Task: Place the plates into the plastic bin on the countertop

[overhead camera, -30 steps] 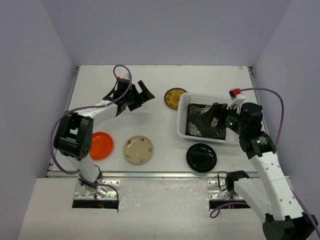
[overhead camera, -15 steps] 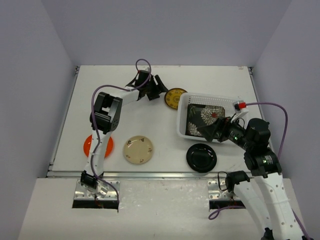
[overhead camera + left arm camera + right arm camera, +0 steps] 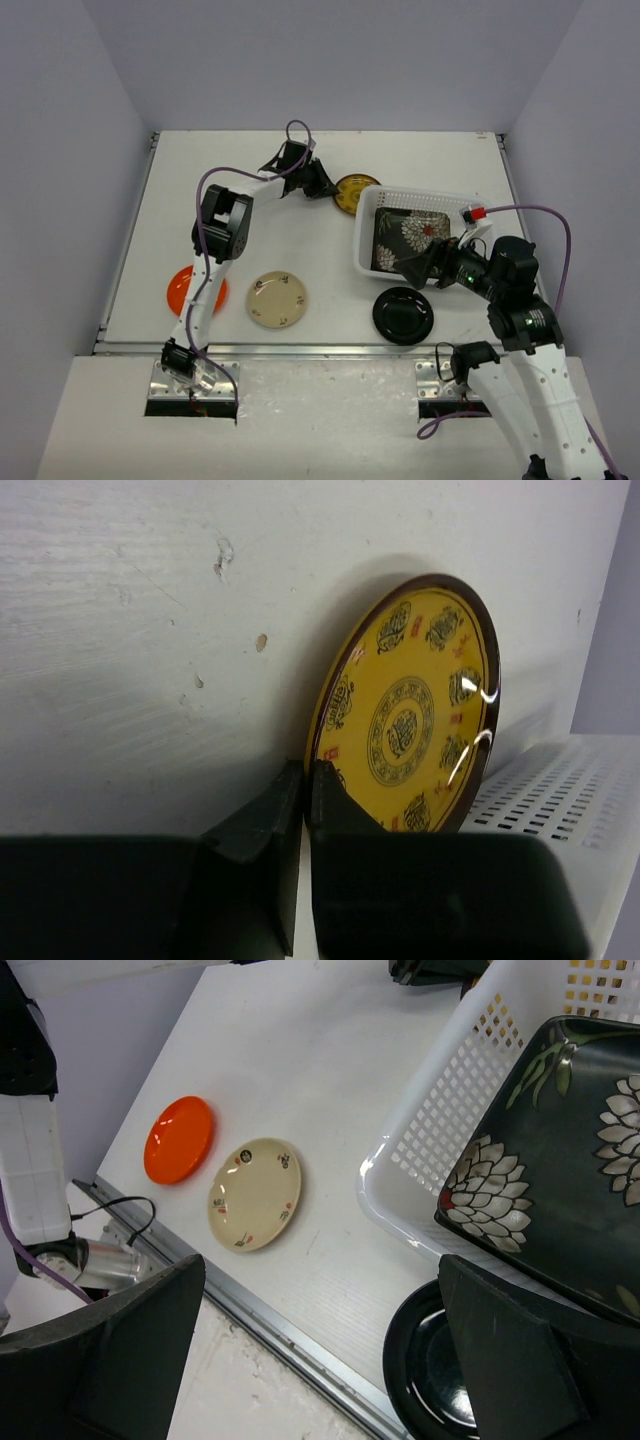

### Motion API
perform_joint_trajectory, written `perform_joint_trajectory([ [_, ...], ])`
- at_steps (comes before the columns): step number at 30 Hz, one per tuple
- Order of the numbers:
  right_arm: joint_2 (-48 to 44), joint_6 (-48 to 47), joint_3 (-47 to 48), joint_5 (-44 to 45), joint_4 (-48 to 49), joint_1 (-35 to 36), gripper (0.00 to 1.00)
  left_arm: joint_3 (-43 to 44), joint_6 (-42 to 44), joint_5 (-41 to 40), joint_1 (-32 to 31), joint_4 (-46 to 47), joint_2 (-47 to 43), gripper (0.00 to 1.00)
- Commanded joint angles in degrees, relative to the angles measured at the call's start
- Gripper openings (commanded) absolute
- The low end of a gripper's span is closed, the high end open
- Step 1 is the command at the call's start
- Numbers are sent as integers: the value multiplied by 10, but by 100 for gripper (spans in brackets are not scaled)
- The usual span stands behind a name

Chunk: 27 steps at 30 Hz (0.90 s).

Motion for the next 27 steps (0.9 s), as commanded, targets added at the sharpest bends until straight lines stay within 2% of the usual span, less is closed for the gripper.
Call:
perform_joint_trajectory([
  [1,2,-11,21,-14,10,0,99,-2,54,-1,-10,-92,21,0],
  [6,-1,-11,19,-5,6,0,99,-66,72,-68,-9,-75,-67,0],
  [8,1,-8,16,4,5,0,99,-150,69,-161,-8,-56,-174,0],
  [11,3,2,5,17,9,0,99,-264,53,-251,-3,-10,-306,0],
  [15,7,19,-10,-3,37,0,99,-445,20,-319,7,62,-499,0],
  [18,19,48,-22,-24,66,0,99,-533,13,-320,7,70,-604,0],
  [20,48,63,-34,-50,105,0,99,-587,11,-277,7,90,-678,0],
  [23,97,79,-46,-91,162,0,98,-625,4,-195,3,105,-730,0],
  [26,164,94,-50,-115,219,0,93,-656,-11,-108,-10,132,-769,0],
  [27,169,96,-50,-110,229,1,92,-657,-14,-104,-17,134,-771,0],
])
